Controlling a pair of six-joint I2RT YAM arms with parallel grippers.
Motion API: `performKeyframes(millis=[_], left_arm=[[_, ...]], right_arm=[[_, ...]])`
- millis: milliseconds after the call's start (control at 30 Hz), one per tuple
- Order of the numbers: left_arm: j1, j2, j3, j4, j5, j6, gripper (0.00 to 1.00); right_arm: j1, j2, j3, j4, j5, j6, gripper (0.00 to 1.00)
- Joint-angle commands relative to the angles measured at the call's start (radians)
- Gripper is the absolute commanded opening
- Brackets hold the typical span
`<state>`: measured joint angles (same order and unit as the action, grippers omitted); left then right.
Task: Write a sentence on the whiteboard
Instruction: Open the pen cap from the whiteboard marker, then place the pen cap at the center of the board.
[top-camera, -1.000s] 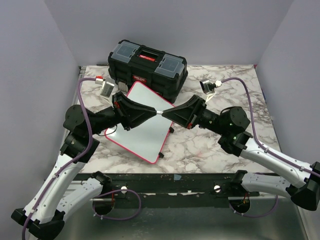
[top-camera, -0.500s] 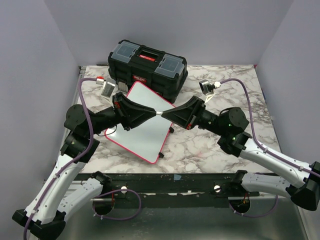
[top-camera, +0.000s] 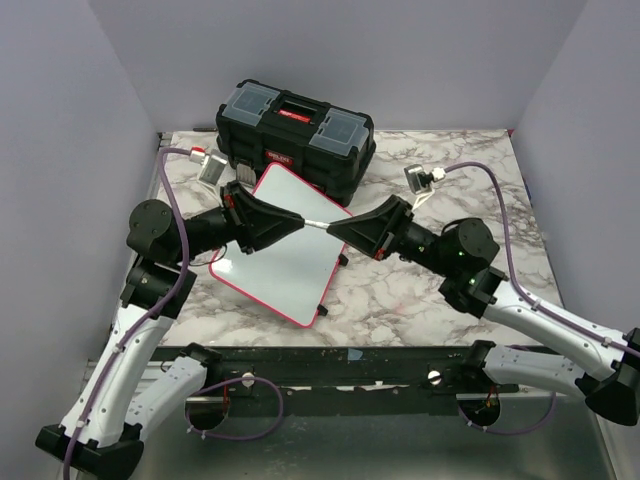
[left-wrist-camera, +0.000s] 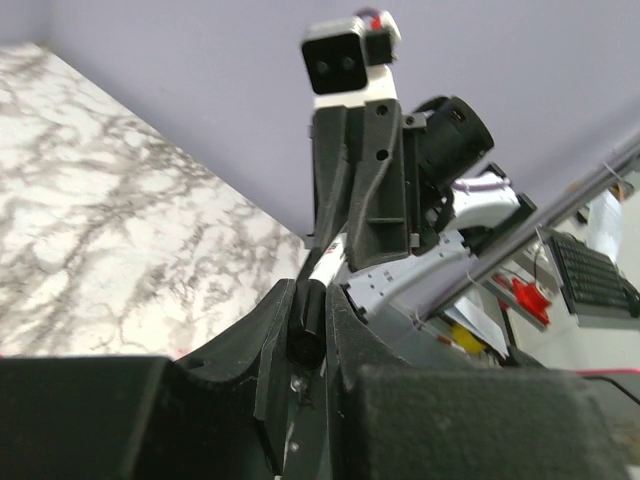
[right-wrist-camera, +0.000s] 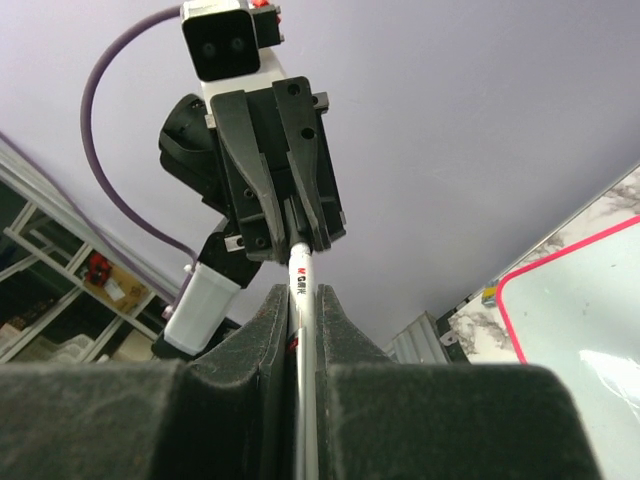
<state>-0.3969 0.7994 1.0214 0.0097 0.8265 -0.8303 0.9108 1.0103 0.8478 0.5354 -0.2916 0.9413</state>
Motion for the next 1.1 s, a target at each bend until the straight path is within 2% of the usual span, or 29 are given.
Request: performKeyframes(millis=[0, 233, 600, 800, 900, 1067], left_arm=[[0.100, -0.012, -0.011, 0.044, -0.040, -0.025, 0.00], [0.160, -0.019, -0.005, 0.033, -0.023, -0.035, 0.00], [0.165, -0.045, -0.048, -0.069, -0.078, 0.051, 0.00], [0.163, -0.084, -0.154, -0.087, -0.105, 0.074, 0.00], [0.141, -0.095, -0.208, -0.094, -0.142, 0.091, 0.00], [-0.010, -0.061, -0.262, -0.106, -0.266, 0.138, 0.00]], right_arm=[[-0.001, -0.083, -0.004, 0.063, 0.015, -0.015, 0.01], [0.000, -0.105, -0.010, 0.019, 0.059, -0.035, 0.01], [0.001, -0.125, 0.023, -0.160, 0.191, -0.079, 0.01], [-0.001, -0.138, 0.117, -0.374, 0.418, -0.184, 0.01], [0.001, -0.139, 0.168, -0.481, 0.529, -0.248, 0.01], [0.000, -0.145, 0.220, -0.584, 0.660, -0.328, 0.01]])
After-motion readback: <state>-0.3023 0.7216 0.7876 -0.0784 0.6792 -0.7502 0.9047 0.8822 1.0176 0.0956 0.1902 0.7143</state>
